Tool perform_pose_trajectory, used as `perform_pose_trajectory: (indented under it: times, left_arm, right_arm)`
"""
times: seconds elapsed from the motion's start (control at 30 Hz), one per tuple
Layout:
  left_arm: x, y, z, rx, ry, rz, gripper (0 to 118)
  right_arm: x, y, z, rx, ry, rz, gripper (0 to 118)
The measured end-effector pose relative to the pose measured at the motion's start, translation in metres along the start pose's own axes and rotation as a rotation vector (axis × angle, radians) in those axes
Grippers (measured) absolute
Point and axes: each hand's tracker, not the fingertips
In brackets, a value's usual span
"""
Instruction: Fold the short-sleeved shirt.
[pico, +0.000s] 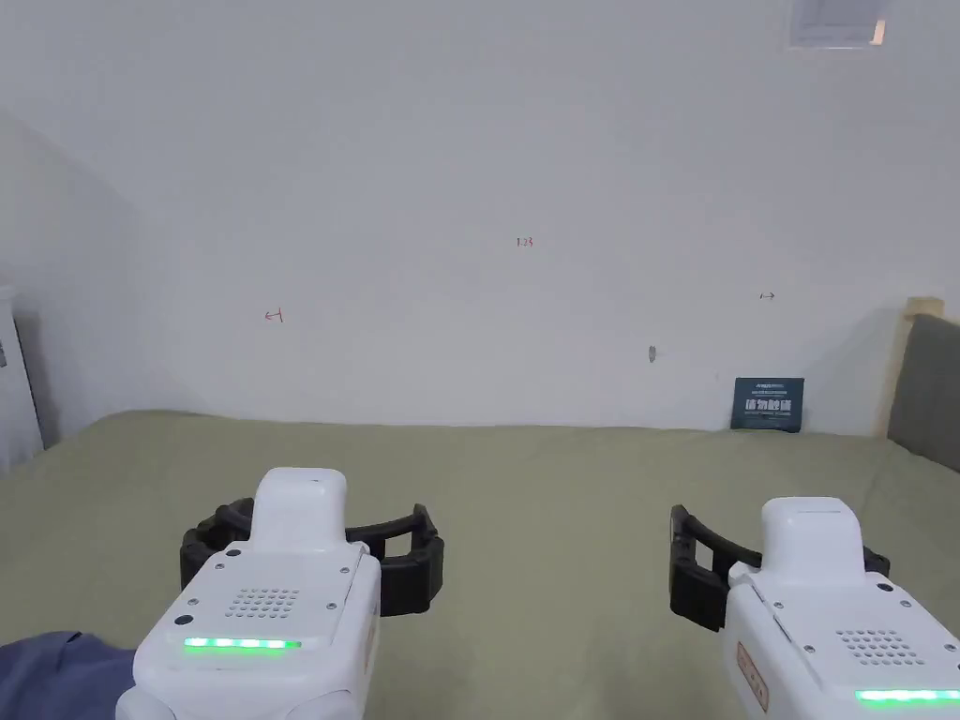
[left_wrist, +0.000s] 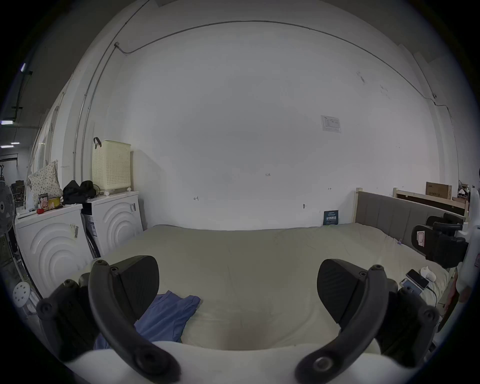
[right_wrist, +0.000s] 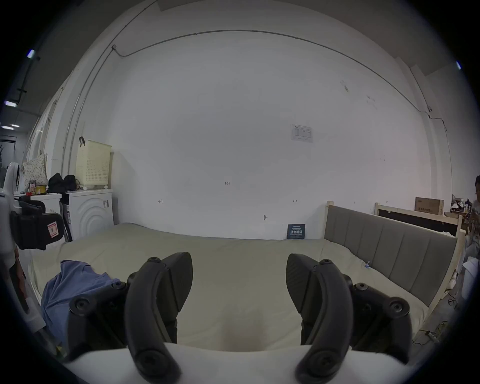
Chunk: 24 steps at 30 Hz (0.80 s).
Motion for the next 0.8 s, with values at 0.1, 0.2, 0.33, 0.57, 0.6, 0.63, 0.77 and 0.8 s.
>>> perform_pose_trajectory:
  times: [0.1, 0.2, 0.33, 0.57, 0.6, 0.63, 0.77, 0.8]
  left_arm:
    - [-0.001, 0.000, 0.000, 0.002, 0.006, 0.001, 118]
    - [-0.002, 0.000, 0.000, 0.003, 0.008, 0.004, 118]
    - [-0.006, 0.000, 0.001, 0.002, 0.010, 0.022, 118]
    - [-0.061, -0.027, -0.020, -0.202, -0.164, 0.712, 118]
    - [-0.073, -0.040, -0.025, -0.234, -0.207, 0.866, 118]
    - [-0.086, -0.057, -0.028, -0.265, -0.270, 1.053, 118]
    - [-0.111, -0.121, -0.033, -0.308, -0.349, 1.513, 118]
    - [-0.109, -0.121, -0.030, -0.324, -0.322, 1.513, 118]
  right_arm:
    - [0.000, 0.000, 0.000, 0.001, -0.001, -0.001, 79]
    - [0.000, 0.000, 0.000, -0.001, 0.000, 0.002, 79]
    - [-0.002, 0.001, 0.000, -0.002, 0.001, 0.016, 79]
    - [-0.040, 0.010, -0.001, 0.063, 0.017, 0.509, 79]
    - [-0.050, 0.009, -0.001, 0.080, 0.020, 0.656, 79]
    - [-0.062, 0.006, 0.000, 0.111, 0.023, 0.856, 79]
    - [-0.094, -0.022, 0.000, 0.288, 0.007, 1.450, 78]
    - [-0.094, -0.024, -0.002, 0.299, 0.023, 1.449, 78]
